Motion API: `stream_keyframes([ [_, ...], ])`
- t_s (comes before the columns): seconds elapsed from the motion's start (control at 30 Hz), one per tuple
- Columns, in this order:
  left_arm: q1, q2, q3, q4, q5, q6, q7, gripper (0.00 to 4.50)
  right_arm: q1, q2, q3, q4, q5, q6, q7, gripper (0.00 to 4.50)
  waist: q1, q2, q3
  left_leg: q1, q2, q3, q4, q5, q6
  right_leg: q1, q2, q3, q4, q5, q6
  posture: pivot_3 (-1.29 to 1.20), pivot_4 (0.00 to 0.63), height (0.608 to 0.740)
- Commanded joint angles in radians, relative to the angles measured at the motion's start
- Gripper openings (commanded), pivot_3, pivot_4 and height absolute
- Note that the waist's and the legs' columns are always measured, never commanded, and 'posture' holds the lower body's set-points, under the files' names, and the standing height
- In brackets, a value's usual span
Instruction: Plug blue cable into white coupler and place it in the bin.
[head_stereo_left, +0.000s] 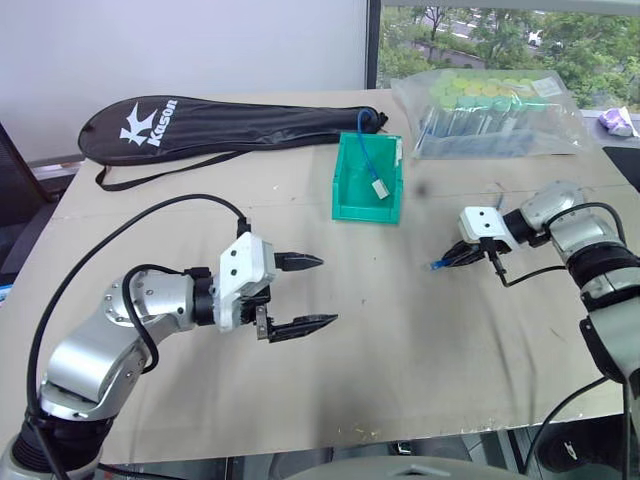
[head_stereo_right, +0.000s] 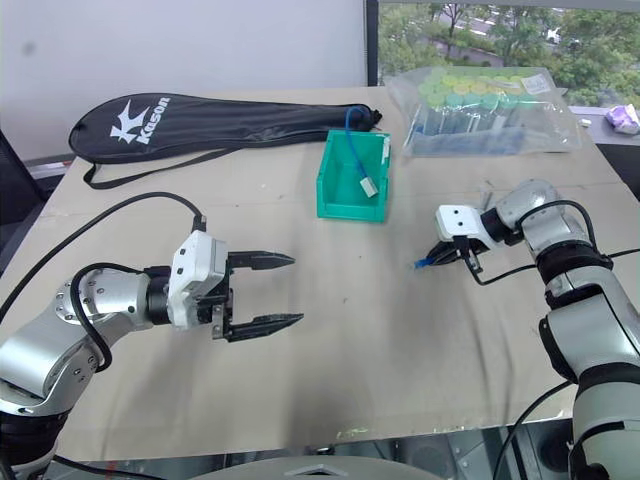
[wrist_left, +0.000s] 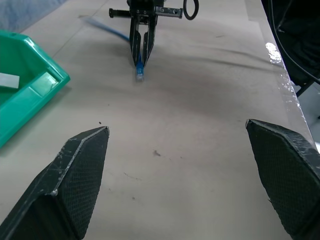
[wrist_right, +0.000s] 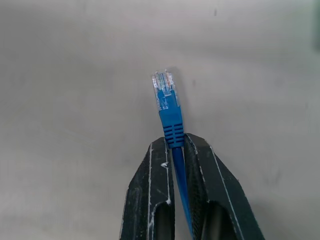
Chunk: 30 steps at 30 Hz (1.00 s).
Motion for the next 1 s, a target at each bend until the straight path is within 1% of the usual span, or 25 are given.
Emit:
stream_keyframes([
  [0.03, -0.006, 0.006, 0.05, 0.003, -0.006, -0.017, 0.001, 4.5, 0.025, 0.033, -0.048, -0.076, 0.039, 0.064, 0.044, 0.1, 0.0, 0.0, 0.0, 0.0, 0.0, 0.0, 0.0, 0.0, 0.0, 0.0, 0.0, 0.0, 0.0, 0.0, 0.0, 0.0, 0.15, 0.74],
  [0.13, -0.006, 0.019, 0.073, 0.027, 0.003, -0.022, -0.01, 4.5, 0.062, 0.078, -0.075, -0.156, 0.042, 0.154, -0.02, 0.1, 0.0, 0.0, 0.0, 0.0, 0.0, 0.0, 0.0, 0.0, 0.0, 0.0, 0.0, 0.0, 0.0, 0.0, 0.0, 0.0, 0.15, 0.74],
  [0.23, -0.004, 0.036, 0.086, 0.044, 0.01, -0.026, -0.026, 4.5, 0.116, 0.109, -0.075, -0.277, 0.034, 0.281, -0.069, 0.1, 0.0, 0.0, 0.0, 0.0, 0.001, -0.001, 0.0, 0.0, 0.0, 0.0, 0.0, 0.0, 0.001, 0.0, 0.0, 0.0, 0.15, 0.74],
  [0.37, -0.007, 0.052, 0.091, 0.068, 0.028, -0.039, -0.047, 4.5, 0.187, 0.164, -0.072, -0.439, 0.013, 0.458, -0.189, 0.1, 0.001, 0.0, 0.0, -0.001, 0.0, 0.0, 0.0, 0.0, 0.0, -0.001, 0.0, 0.0, 0.0, 0.0, 0.0, 0.0, 0.15, 0.74],
  [0.47, -0.021, 0.055, 0.081, 0.087, 0.039, -0.049, -0.058, 4.5, 0.21, 0.206, -0.077, -0.497, -0.001, 0.534, -0.271, 0.1, -0.002, 0.0, 0.0, 0.0, 0.0, 0.0, 0.0, 0.0, 0.0, -0.001, 0.001, 0.0, 0.001, 0.0, 0.0, 0.0, 0.15, 0.74],
  [0.57, -0.041, 0.056, 0.063, 0.11, 0.056, -0.058, -0.077, 4.5, 0.21, 0.232, -0.076, -0.509, -0.03, 0.581, -0.336, 0.1, -0.002, 0.0, 0.0, 0.0, 0.0, 0.0, 0.0, 0.0, 0.0, -0.001, 0.002, 0.0, 0.002, 0.0, 0.0, 0.0, 0.15, 0.74],
  [0.6, -0.058, 0.056, 0.046, 0.126, 0.068, -0.056, -0.08, 4.5, 0.216, 0.239, -0.085, -0.529, -0.025, 0.588, -0.351, 0.35, -0.002, 0.0, 0.0, 0.0, 0.0, 0.0, 0.0, 0.0, 0.0, -0.001, 0.002, 0.0, 0.002, 0.0, 0.0, 0.0, 0.15, 0.74],
  [0.63, -0.077, 0.055, 0.028, 0.141, 0.083, -0.054, -0.08, 4.5, 0.223, 0.241, -0.095, -0.553, -0.017, 0.592, -0.358, 0.72, -0.001, 0.0, 0.0, 0.0, 0.0, 0.0, 0.0, 0.0, 0.0, -0.001, 0.002, 0.0, 0.002, 0.001, 0.0, 0.0, 0.15, 0.74],
  [0.67, -0.101, 0.052, 0.003, 0.156, 0.106, -0.061, -0.081, 4.5, 0.236, 0.234, -0.109, -0.592, 0.0, 0.597, -0.356, 0.93, 0.0, 0.0, 0.0, 0.0, 0.0, 0.0, 0.0, 0.0, 0.0, -0.001, 0.003, 0.0, 0.003, 0.001, 0.001, 0.0, 0.15, 0.74],
  [0.77, -0.168, 0.033, -0.063, 0.181, 0.147, -0.059, -0.079, 4.5, 0.281, 0.201, -0.164, -0.697, 0.04, 0.623, -0.38, 2.53, 0.004, 0.0, 0.0, -0.001, -0.001, -0.001, 0.001, 0.0, 0.0, -0.002, 0.004, -0.001, 0.002, 0.001, 0.002, 0.0, 0.15, 0.74],
  [0.8, -0.185, 0.028, -0.078, 0.187, 0.154, -0.056, -0.081, 4.5, 0.293, 0.193, -0.18, -0.724, 0.051, 0.636, -0.387, 2.92, 0.006, 0.0, 0.0, -0.002, -0.001, -0.001, 0.001, 0.0, 0.0, -0.002, 0.004, -0.001, 0.002, 0.002, 0.003, 0.0, 0.15, 0.74],
  [0.83, -0.209, 0.024, -0.106, 0.2, 0.18, -0.059, -0.077, 4.5, 0.316, 0.177, -0.204, -0.772, 0.078, 0.655, -0.383, 3.22, 0.008, 0.0, 0.0, -0.003, -0.001, -0.001, 0.001, 0.0, 0.001, -0.002, 0.003, -0.001, 0.001, 0.002, 0.004, 0.0, 0.15, 0.74],
  [0.87, -0.246, 0.015, -0.15, 0.221, 0.222, -0.058, -0.067, 4.5, 0.358, 0.151, -0.24, -0.843, 0.121, 0.686, -0.374, 3.68, 0.008, 0.0, 0.0, -0.004, -0.001, -0.001, 0.001, 0.0, 0.001, -0.003, 0.003, -0.001, 0.0, 0.003, 0.004, 0.0, 0.15, 0.74],
  [0.93, -0.318, -0.012, -0.228, 0.264, 0.284, -0.068, -0.072, 4.5, 0.467, 0.114, -0.318, -0.995, 0.218, 0.724, -0.369, 3.68, 0.019, 0.0, 0.0, -0.008, -0.002, -0.002, 0.003, 0.0, 0.001, -0.005, 0.003, -0.001, -0.001, 0.004, 0.007, 0.0, 0.15, 0.74],
  [1.0, -0.371, -0.035, -0.29, 0.3, 0.32, -0.064, -0.092, 4.5, 0.573, 0.109, -0.384, -1.117, 0.301, 0.775, -0.403, 3.68, 0.028, 0.0, 0.0, -0.011, -0.003, -0.004, 0.003, 0.0, 0.001, -0.007, 0.003, -0.002, -0.001, 0.004, 0.007, 0.0, 0.15, 0.74],
])
